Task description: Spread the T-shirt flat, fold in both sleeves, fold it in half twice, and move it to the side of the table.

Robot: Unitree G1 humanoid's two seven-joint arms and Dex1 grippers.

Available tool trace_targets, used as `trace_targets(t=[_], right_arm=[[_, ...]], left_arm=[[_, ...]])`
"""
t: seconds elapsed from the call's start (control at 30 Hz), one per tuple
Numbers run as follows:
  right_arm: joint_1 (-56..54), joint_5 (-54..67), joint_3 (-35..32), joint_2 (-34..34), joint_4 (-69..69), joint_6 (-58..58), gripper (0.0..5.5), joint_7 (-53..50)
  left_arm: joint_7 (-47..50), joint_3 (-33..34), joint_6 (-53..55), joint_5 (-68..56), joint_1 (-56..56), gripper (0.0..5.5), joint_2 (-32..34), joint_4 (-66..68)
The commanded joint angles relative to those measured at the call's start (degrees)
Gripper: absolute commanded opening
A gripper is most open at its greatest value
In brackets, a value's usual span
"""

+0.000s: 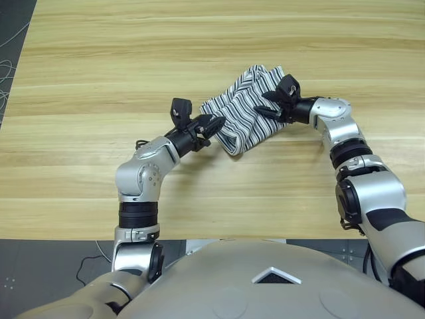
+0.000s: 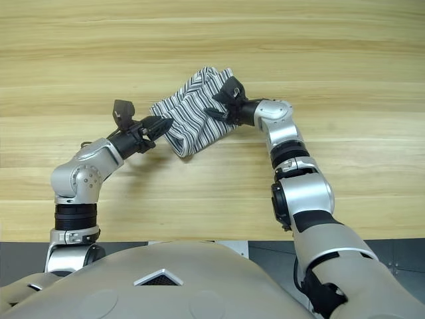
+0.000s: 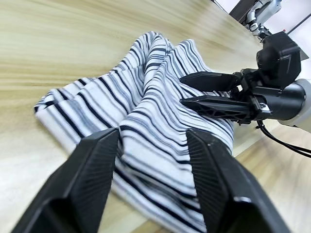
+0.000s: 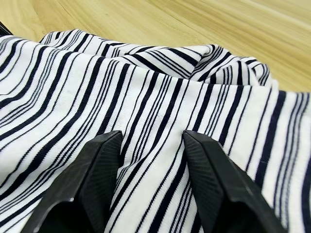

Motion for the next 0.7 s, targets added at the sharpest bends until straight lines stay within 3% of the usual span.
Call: trace_targets(t=[0.03,0.33,0.7], right_arm=[[1.29,-1.03,0.83,0.46,-0.08,0.59,2.35,0.14],[1.21,-1.01,0.59,0.49,-0.18,0.54,2.35,-0.39],[0.75,0.30,-0.95,0.69,-0.31,0.71,2.35,-0.54]], left_arm=[[0.53,-0.56,-1.27,1.17,-0.90,1.81,-0.23,1.37],[0.41,-1.17,-1.89,1.48,-0.92,0.17,-0.14,2.04],[0.68,-0.31,-2.54,2.06,-2.27,0.11,0.38,2.86]])
